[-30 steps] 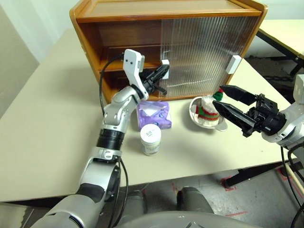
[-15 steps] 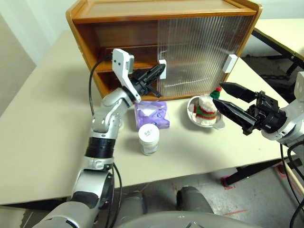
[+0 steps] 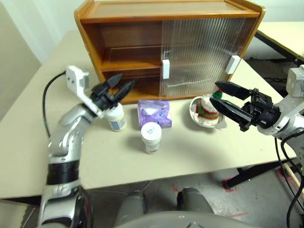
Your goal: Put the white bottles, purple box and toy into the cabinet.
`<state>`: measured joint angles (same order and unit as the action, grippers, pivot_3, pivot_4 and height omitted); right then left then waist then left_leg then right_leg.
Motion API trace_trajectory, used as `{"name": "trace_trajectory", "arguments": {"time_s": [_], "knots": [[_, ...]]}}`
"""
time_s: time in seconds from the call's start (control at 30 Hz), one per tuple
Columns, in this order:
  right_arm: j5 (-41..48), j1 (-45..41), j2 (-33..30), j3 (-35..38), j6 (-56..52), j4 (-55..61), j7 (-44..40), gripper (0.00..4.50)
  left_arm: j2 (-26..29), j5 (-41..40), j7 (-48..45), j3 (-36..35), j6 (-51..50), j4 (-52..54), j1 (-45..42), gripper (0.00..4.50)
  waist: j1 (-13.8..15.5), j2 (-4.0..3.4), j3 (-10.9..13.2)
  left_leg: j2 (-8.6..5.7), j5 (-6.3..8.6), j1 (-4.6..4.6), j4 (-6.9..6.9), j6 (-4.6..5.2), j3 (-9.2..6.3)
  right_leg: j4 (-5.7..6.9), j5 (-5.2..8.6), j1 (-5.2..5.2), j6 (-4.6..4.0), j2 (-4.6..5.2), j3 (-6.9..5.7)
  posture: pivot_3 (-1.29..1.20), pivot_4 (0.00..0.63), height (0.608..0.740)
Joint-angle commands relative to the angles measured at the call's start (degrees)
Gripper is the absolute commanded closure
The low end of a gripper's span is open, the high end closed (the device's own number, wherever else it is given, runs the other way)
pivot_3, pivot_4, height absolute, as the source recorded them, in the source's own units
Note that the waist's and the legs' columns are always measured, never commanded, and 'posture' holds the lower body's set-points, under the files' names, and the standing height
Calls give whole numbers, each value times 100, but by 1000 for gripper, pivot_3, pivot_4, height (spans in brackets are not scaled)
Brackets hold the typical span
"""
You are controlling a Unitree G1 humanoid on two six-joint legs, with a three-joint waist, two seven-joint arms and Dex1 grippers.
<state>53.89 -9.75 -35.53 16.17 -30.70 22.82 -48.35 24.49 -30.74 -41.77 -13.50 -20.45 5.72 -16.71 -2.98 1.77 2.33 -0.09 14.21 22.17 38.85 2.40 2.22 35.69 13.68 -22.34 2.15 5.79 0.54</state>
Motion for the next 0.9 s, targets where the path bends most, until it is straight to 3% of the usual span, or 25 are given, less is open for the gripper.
{"name": "trace_trajectory", "arguments": {"time_s": [0.03,0.3,0.53,0.63,0.9], "knots": [[-68,-97,-10,-84,24,-116,-100,0,184,-85,-466,-107,341,-106,291,39,85,0,0,0,0,1,0,0,0,-1,-1,-1,-2,1,-1,-35,0,740],[-106,-223,-5,-145,-6,-220,-175,0,388,-522,-947,-401,299,-84,819,39,238,-5,3,2,1,8,-3,-1,1,-7,-2,-8,-12,14,-8,-20,0,740],[-99,-266,-12,-142,-25,-235,-184,0,538,-253,-1281,-205,629,-359,1135,39,243,-10,6,6,1,9,-5,-2,1,-8,3,-9,-13,14,-10,-26,0,740],[-97,-245,-18,-128,-30,-218,-178,0,538,-147,-1340,-159,799,-515,1203,39,253,-11,6,6,1,11,-5,-2,1,-11,41,-9,-78,18,-11,-28,0,740],[-44,-221,-39,-69,-75,-129,-110,0,461,208,-1380,39,1336,-955,1169,39,245,-14,7,12,2,10,-7,-3,2,-11,40,-10,-77,20,-11,-44,0,740]]}}
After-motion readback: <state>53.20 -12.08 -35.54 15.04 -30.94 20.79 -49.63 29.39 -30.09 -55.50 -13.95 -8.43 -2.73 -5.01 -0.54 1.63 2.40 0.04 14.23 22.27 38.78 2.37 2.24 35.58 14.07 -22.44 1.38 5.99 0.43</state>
